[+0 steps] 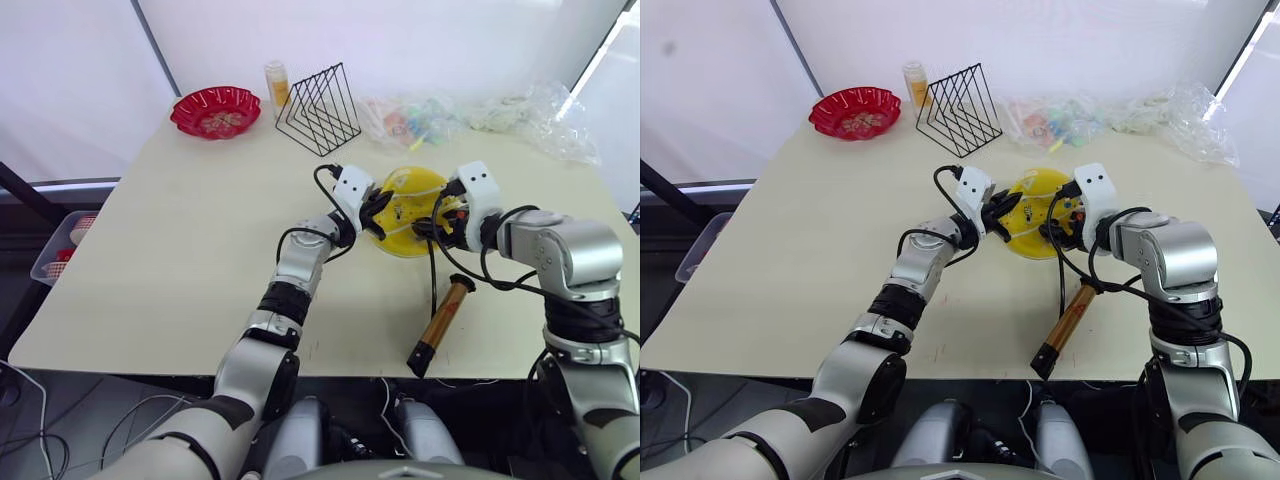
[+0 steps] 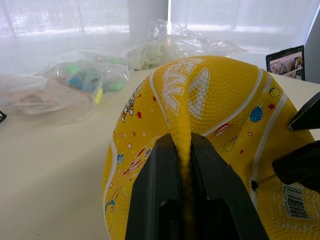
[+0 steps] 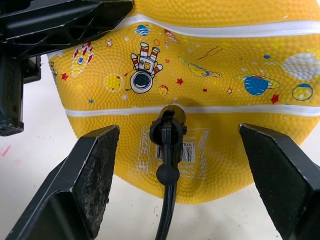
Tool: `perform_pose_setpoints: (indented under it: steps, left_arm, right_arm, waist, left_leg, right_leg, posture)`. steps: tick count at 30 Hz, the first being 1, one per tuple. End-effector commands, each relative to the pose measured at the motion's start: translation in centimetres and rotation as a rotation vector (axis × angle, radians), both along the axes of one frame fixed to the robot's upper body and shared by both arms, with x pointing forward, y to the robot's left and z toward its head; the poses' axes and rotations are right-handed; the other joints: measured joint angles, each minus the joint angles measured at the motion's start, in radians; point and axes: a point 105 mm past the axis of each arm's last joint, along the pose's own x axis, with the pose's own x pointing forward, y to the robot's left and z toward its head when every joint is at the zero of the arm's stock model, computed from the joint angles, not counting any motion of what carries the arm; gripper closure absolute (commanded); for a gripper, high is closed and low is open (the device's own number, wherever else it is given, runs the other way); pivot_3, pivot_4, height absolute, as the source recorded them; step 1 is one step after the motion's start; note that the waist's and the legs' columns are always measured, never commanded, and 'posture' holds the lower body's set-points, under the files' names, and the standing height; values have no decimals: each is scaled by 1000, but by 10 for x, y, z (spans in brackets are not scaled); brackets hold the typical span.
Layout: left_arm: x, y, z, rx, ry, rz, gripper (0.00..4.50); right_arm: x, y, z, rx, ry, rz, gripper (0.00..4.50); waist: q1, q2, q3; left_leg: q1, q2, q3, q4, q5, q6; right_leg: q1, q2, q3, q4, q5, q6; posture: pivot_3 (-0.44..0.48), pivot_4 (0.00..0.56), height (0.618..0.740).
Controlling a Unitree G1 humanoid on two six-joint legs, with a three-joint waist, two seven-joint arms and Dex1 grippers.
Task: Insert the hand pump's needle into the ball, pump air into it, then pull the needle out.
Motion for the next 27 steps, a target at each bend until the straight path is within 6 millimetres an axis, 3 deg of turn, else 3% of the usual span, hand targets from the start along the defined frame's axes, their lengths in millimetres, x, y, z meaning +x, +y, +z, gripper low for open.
perform_pose_setpoints:
  steps: [1, 21, 22, 25, 27]
  left_arm:
    - [-6, -8, -21, 46, 59, -31, 4500]
    - [-6, -8, -23, 53, 60, -30, 4500]
    - [-6, -8, -23, 52, 60, -29, 4500]
    - [-6, -8, -23, 52, 61, -29, 4500]
    - [-6, -8, -23, 52, 61, -29, 4500]
  right_arm:
    - [2, -1, 8, 19, -51, -8, 509]
    - [4, 4, -2, 16, -34, 14, 509]
    - [4, 4, -2, 16, -34, 13, 999]
    - [4, 3, -3, 4, -33, 9, 1824]
    - [5, 2, -3, 0, -32, 9, 2007]
  waist:
    - [0, 0, 0]
    - [-1, 0, 0]
    - [-1, 0, 0]
    - [-1, 0, 0]
    - [-1, 0, 0]
  left_leg:
    - [0, 0, 0, 0, 0, 0]
    - [1, 0, 0, 0, 0, 0]
    - [1, 0, 0, 0, 0, 0]
    - [0, 0, 0, 0, 0, 0]
    - [0, 0, 1, 0, 0, 0]
  right_leg:
    - [0, 0, 0, 0, 0, 0]
    - [0, 0, 0, 1, 0, 0]
    - [0, 0, 0, 1, 0, 0]
    - [1, 0, 0, 0, 0, 0]
    - [1, 0, 0, 0, 0, 0]
  posture:
    - [0, 150, 740]
    - [0, 150, 740]
    - [0, 150, 740]
    - [0, 150, 740]
    - [0, 150, 740]
